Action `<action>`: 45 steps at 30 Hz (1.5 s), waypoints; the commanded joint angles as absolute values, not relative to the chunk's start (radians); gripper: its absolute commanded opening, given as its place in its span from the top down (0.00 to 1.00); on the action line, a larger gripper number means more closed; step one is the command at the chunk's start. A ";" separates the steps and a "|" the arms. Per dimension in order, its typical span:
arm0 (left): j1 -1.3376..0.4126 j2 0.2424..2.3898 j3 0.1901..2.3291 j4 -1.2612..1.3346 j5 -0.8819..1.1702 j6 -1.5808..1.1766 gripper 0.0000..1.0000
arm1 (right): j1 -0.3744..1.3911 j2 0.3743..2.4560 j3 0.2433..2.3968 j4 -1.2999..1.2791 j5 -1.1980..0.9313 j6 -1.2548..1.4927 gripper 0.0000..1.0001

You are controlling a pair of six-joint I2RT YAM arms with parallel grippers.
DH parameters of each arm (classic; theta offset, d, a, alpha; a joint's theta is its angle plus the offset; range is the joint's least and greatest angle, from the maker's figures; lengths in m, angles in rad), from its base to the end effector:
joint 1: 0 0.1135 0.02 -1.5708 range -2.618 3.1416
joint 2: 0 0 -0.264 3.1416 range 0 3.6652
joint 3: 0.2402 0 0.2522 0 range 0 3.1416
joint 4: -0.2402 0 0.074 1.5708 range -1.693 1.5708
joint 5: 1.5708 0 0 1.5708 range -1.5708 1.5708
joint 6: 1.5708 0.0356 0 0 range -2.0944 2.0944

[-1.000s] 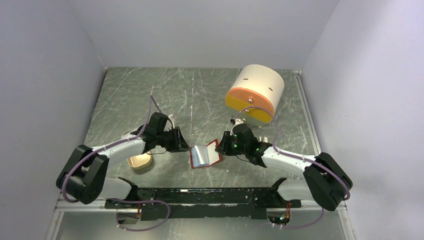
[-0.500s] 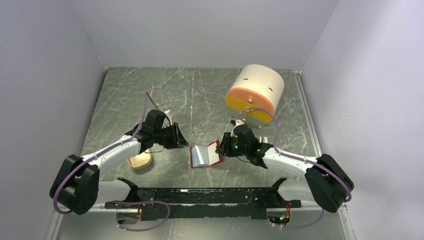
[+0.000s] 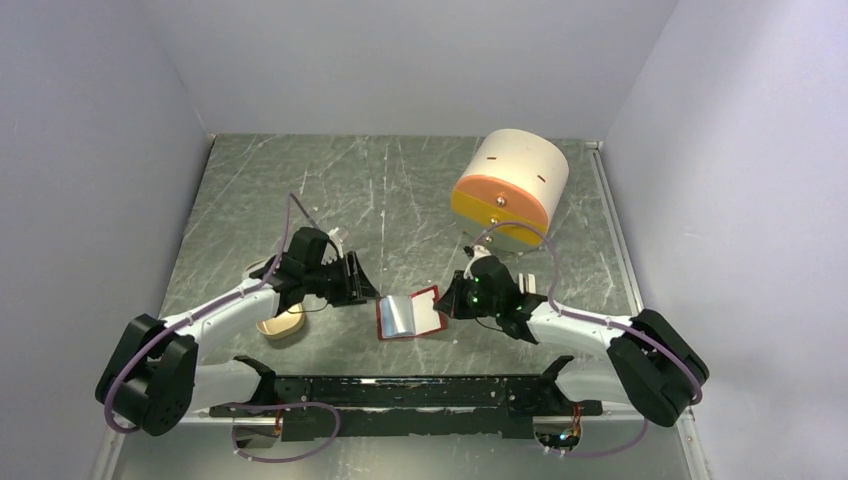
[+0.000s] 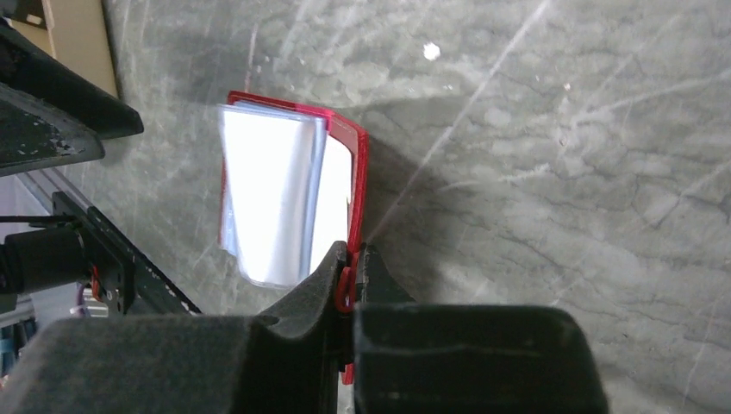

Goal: Put the credit cards into the card holder
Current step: Open the card holder at the center of the board.

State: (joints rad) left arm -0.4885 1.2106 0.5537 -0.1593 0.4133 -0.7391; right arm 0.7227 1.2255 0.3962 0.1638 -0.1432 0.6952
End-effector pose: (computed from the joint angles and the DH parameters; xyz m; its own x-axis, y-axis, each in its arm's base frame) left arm 0.1969 -0.1208 0.1808 -0.9286 -0.2051 -0.3092 0.0638 0.7326 -0.6777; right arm 0.1663 0.1535 0.1543 -0.8289 0.1143 -0.5476 -0.2707 0.7746 0.5715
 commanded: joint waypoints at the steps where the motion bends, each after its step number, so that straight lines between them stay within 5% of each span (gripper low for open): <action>1: -0.495 1.212 0.499 -0.044 0.498 -0.799 0.49 | 0.710 1.227 0.324 0.250 -0.159 0.736 1.00; 20: -0.545 1.394 0.391 0.345 0.619 -0.909 0.43 | 0.692 1.190 0.213 0.293 -0.138 0.781 1.00; 26: -0.565 1.433 0.392 0.413 0.639 -0.922 0.58 | 0.691 1.194 0.202 0.318 -0.149 0.788 1.00; 31: -0.576 1.451 0.403 0.462 0.681 -0.943 0.89 | 0.692 1.168 0.234 0.285 -0.173 0.785 0.86; 38: -0.633 1.428 0.473 0.386 0.638 -0.931 0.91 | 0.703 1.126 0.330 0.219 -0.216 0.798 0.43; 45: -0.675 1.434 0.536 0.323 0.599 -0.908 0.91 | 0.746 1.206 0.372 0.273 -0.232 0.826 0.35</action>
